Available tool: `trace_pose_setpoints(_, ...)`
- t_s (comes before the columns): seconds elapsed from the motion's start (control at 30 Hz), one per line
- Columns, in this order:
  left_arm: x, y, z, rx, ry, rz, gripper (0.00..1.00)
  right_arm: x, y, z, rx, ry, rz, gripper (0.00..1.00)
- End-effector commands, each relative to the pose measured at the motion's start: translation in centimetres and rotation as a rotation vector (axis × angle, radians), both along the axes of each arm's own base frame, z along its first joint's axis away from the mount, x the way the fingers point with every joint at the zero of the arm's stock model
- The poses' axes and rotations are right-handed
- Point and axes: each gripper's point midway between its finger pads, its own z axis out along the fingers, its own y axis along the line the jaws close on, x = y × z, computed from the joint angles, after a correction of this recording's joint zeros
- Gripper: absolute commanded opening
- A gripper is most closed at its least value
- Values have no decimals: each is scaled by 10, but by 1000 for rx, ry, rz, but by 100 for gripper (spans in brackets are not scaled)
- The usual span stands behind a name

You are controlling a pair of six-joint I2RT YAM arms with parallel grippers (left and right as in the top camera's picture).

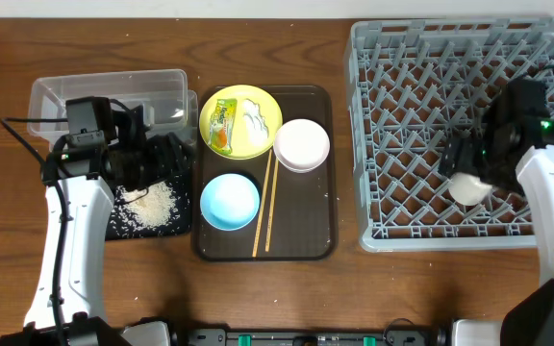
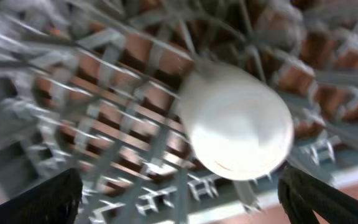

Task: Sort waste into correct bins and load items into the dishwasher rack
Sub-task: 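Grasp the pink bowl with the right gripper and lift it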

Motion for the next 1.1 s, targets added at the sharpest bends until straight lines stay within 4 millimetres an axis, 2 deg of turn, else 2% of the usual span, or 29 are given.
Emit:
trace_pose_setpoints(0.0, -7, 25, -8, 139, 46, 62, 66, 40, 48, 47, 150, -199, 179, 95)
trace_pose_setpoints(0.1, -14, 37, -14, 196, 96, 115, 67, 64, 98, 73, 250, -344, 334, 91)
trace_pose_setpoints(0.27, -16, 39, -15, 204, 111, 137, 67, 80, 169, 79, 264, -438, 515, 85)
trace_pose_setpoints(0.4, -16, 39, -15, 204, 111, 137, 67, 84, 208, 56, 197, -412, 585, 84)
trace_pose_setpoints(0.53, -16, 39, -15, 204, 110, 137, 67, 85, 238, 14, 139, -338, 623, 82)
trace_pose_setpoints(0.67, -16, 39, -15, 204, 111, 137, 68, 86, 259, -27, 133, -269, 624, 74)
trace_pose_setpoints(0.87, -17, 39, -15, 203, 115, 136, 68, 90, 265, -71, 94, -203, 552, 61)
trace_pose_setpoints(1.0, -18, 39, -16, 203, 118, 136, 68, 90, 259, -92, 61, -160, 492, 48)
trace_pose_setpoints(1.07, -18, 39, -16, 203, 118, 136, 68, 88, 259, -99, 58, -144, 492, 33)
